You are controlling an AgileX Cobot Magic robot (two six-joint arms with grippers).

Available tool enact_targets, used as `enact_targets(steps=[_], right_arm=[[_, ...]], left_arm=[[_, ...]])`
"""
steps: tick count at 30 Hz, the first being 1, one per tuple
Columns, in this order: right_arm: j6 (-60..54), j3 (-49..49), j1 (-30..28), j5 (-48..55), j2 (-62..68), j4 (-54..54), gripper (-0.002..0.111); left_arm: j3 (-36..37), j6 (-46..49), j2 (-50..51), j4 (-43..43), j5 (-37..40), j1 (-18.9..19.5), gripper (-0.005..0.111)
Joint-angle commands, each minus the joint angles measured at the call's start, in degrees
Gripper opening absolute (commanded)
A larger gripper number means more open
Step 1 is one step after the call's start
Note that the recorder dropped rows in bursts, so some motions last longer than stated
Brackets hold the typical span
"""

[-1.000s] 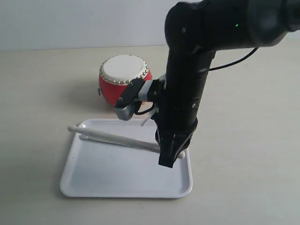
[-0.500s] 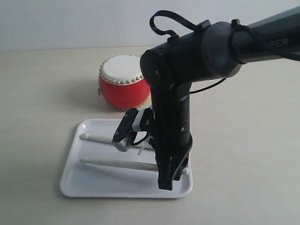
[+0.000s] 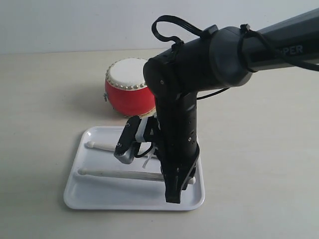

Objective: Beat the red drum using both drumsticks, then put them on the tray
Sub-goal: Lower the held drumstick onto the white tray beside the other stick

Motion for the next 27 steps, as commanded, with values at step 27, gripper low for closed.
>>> enact_targets(steps=[27], right_arm=[[-0.2,0.2,0.1,0.5,3.8,-0.8,0.016]], left_arm=[[0.1,-0.2,-0.3,-0.6,0.6,-0.1,0.0]])
